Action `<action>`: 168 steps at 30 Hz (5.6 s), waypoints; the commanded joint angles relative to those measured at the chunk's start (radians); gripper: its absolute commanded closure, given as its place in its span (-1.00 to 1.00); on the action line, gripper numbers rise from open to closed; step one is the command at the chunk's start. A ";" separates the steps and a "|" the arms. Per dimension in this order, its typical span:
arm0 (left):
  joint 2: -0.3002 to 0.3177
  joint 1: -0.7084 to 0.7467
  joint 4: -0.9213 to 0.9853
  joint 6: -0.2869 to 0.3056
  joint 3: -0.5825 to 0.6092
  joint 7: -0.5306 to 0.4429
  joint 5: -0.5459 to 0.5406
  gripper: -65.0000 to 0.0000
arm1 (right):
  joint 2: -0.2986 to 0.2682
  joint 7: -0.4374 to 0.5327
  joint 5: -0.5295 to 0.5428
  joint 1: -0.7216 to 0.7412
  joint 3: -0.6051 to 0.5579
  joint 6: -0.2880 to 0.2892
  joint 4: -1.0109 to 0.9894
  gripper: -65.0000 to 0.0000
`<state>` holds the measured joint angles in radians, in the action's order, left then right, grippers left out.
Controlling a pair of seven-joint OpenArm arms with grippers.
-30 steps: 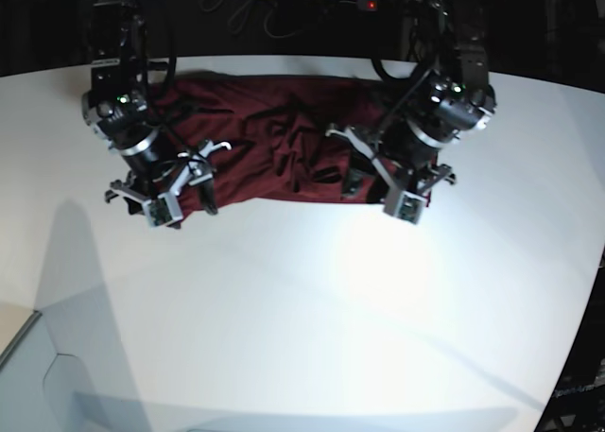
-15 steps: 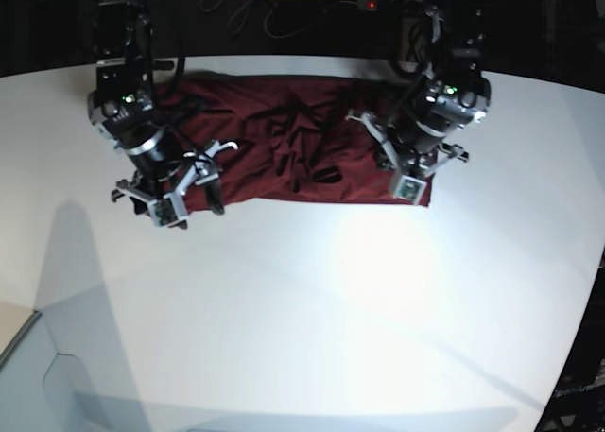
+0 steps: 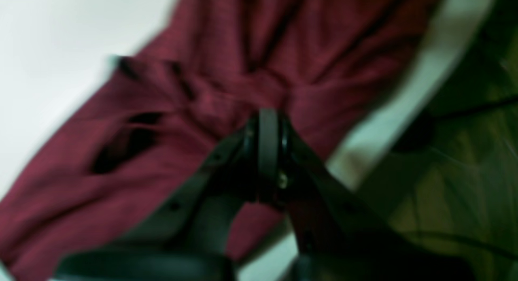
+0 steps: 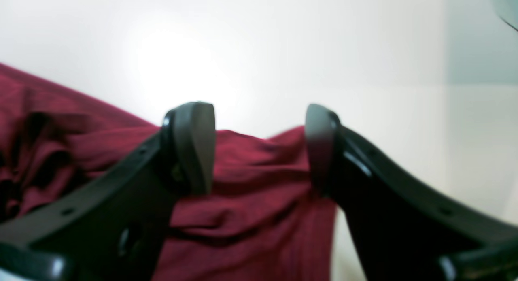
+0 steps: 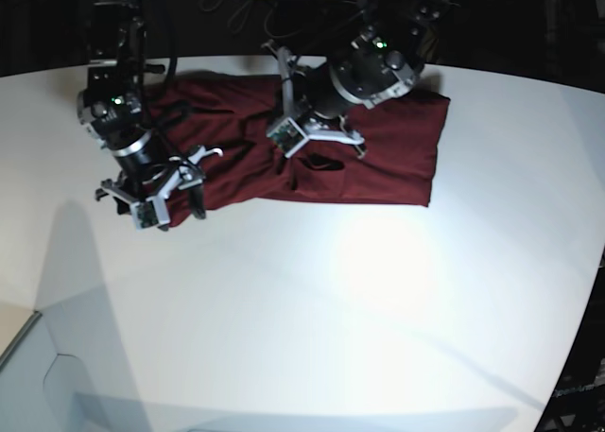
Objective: Layout the t-shirt on the table in an organized manner, then fold the t-shirt properly
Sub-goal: 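Press and flatten the folded shirt with both grippers, then release, then move both grippers to the shirt ends and grasp the end near the right gripper, then fold the grasped shirt end over the rest with the right gripper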
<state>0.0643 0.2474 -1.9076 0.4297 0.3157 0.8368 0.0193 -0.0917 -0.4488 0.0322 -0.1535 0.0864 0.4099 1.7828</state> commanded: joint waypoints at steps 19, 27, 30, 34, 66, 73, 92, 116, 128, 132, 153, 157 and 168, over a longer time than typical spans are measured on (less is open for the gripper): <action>-0.116 -0.179 0.242 -0.012 -0.369 0.059 0.003 0.99 | -0.001 0.028 0.011 0.001 0.043 0.002 0.019 -0.09; -0.221 -0.300 0.282 -0.012 -0.367 0.069 0.003 0.99 | -0.001 0.028 0.011 -0.010 0.043 0.002 0.019 -0.10; -0.221 -0.342 0.288 -0.012 -0.367 0.071 0.003 0.99 | -0.001 0.028 0.011 -0.021 0.043 0.002 0.019 -0.09; -0.221 -0.360 0.276 -0.012 -0.370 0.071 0.003 0.99 | -0.004 0.023 0.011 -0.031 0.059 0.002 0.021 -0.09; 0.055 -0.190 0.207 -0.002 -0.761 0.071 -0.209 0.99 | 0.128 -0.181 0.013 -0.042 0.307 0.056 -0.100 -0.62; 0.070 -0.170 0.207 -0.002 -0.761 0.068 -0.218 0.99 | 0.128 -0.181 0.013 -0.041 0.310 0.056 -0.142 -0.61; 0.095 -0.076 0.147 -0.002 -0.906 0.071 -0.218 0.99 | 0.152 -0.181 0.114 -0.073 0.238 0.057 -0.120 1.00; 0.091 0.036 0.095 -0.002 -0.984 0.060 -0.218 0.99 | 0.221 -0.181 0.114 -0.094 0.237 0.197 0.098 1.00; 0.087 0.014 0.104 -0.002 -0.970 0.071 -0.215 0.99 | 0.224 -0.180 0.114 -0.159 0.002 0.198 0.228 1.00; 0.087 -0.003 0.112 -0.007 -0.919 0.072 -0.207 0.99 | 0.224 -0.180 0.114 -0.151 -0.113 0.198 0.228 1.00; 0.084 0.066 0.089 -0.004 -1.005 0.148 -0.143 0.99 | 0.232 -0.180 0.113 0.047 -0.567 0.053 0.084 1.00; 0.045 0.066 0.073 -0.004 -1.007 0.144 -0.141 0.99 | 0.247 -0.180 0.113 0.102 -0.567 0.053 0.010 1.00; -0.002 -0.003 0.063 -0.004 -0.996 0.148 -0.134 0.99 | 0.249 -0.167 0.113 0.187 -0.569 0.053 -0.084 1.00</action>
<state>0.0528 0.2470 -1.8324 0.4297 -0.6785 0.9913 -0.1089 0.1448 -0.6476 0.1284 0.0185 -0.4801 0.4656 1.6802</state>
